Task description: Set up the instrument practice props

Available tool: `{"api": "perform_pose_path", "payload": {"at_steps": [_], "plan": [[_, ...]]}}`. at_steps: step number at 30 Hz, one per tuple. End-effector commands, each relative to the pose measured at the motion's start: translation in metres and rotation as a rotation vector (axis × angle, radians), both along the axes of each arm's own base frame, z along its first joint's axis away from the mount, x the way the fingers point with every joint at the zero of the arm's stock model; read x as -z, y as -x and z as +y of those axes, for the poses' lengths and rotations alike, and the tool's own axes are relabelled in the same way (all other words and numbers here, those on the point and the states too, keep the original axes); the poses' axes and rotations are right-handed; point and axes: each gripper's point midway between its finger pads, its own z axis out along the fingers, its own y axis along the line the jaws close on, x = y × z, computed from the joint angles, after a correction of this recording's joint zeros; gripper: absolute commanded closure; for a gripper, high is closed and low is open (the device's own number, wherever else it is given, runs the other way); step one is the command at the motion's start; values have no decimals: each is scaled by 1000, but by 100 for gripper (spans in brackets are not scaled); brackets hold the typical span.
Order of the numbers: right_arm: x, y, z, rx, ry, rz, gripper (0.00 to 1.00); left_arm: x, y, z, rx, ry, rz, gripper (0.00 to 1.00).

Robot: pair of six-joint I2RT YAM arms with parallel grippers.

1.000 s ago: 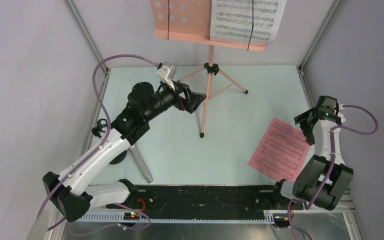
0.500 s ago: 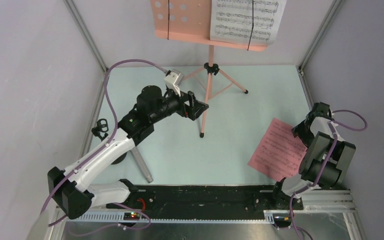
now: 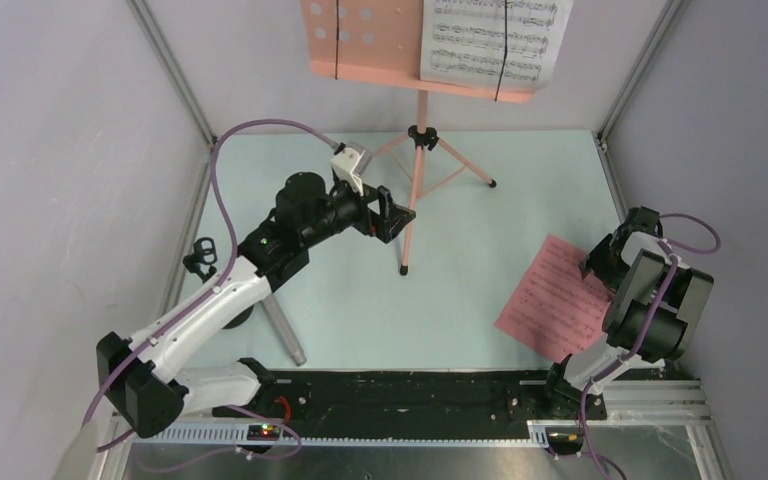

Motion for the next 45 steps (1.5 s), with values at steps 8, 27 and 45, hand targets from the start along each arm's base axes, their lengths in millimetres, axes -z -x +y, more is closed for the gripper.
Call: {"api": "perform_pose_path", "payload": {"at_steps": [8,27,45], "plan": [[-9,27,-19,7,135,121,19,-1,1,7,-15,-25,-45,0],[4,-31,41,-194,-128,74,6,-1,-4,8,-25,-65,-57,0],[11,-46,153,-511,-1,203,20,12,-1,2,15,-82,-28,0]]}}
